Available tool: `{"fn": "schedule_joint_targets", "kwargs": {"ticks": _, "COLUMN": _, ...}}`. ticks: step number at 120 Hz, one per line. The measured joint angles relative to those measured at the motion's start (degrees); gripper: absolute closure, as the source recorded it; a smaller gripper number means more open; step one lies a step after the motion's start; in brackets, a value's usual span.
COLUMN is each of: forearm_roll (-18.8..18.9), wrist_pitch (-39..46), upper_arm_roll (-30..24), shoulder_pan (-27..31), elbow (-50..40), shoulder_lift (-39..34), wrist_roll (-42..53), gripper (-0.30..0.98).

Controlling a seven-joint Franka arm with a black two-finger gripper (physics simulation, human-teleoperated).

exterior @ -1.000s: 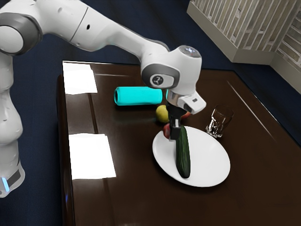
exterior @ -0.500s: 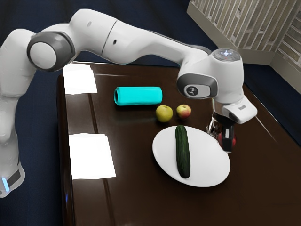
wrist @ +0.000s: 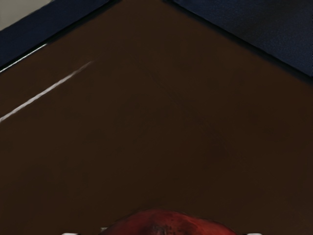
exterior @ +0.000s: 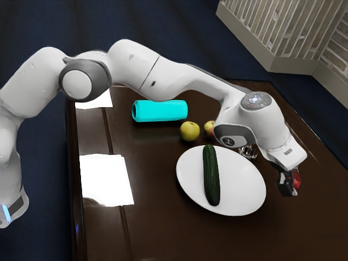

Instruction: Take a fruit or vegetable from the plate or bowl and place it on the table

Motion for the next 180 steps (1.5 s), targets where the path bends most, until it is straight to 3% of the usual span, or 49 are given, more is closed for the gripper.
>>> {"fn": "schedule_joint_targets", "kwargs": {"ticks": 30, "forearm_roll": 0.29, "wrist_pitch": 6.51, "upper_arm_roll": -0.06, "shoulder_pan": -1.68, "elbow": 7.73, "shoulder_lift": 8.97, "wrist_roll": 0.34, "gripper": 0.31}}
{"fn": "schedule_joint_targets", "kwargs": {"ticks": 68, "forearm_roll": -0.19, "wrist_pitch": 8.75, "upper_arm_roll": 1.93, "shoulder_pan": -1.10, "elbow": 10.09, "shoulder_lift": 12.79, "wrist_roll": 0.88, "gripper": 0.31}}
{"fn": "schedule_joint_targets", "kwargs": {"ticks": 130, "forearm_roll": -2.32, "wrist_pitch": 13.66, "upper_arm_roll": 2.25, "shoulder_pan": -2.02, "elbow": 25.72, "shoulder_lift": 25.19, "wrist_roll": 1.91, "gripper": 0.32}}
{"fn": "schedule_joint_targets", "kwargs": {"ticks": 144, "forearm_roll": -5.83, "wrist_pitch": 14.00, "upper_arm_roll": 7.89, "shoulder_pan": -4.36, "elbow": 29.88, "shoulder_lift": 27.38, "wrist_roll": 2.07, "gripper": 0.32}}
{"fn": "schedule_joint_targets", "kwargs": {"ticks": 164, "forearm_roll": -8.42, "wrist_pitch": 14.27, "upper_arm_roll": 9.04, "shoulder_pan": -4.84, "elbow": 33.80, "shoulder_lift": 30.27, "wrist_roll": 2.28, "gripper": 0.32}}
{"fn": "schedule_joint_targets", "kwargs": {"ticks": 180, "forearm_roll": -9.42, "wrist_pitch": 14.28, "upper_arm_roll": 9.05, "shoulder_pan": -5.01, "elbow": 34.08, "shoulder_lift": 31.00, "wrist_roll": 2.88, "gripper": 0.16}}
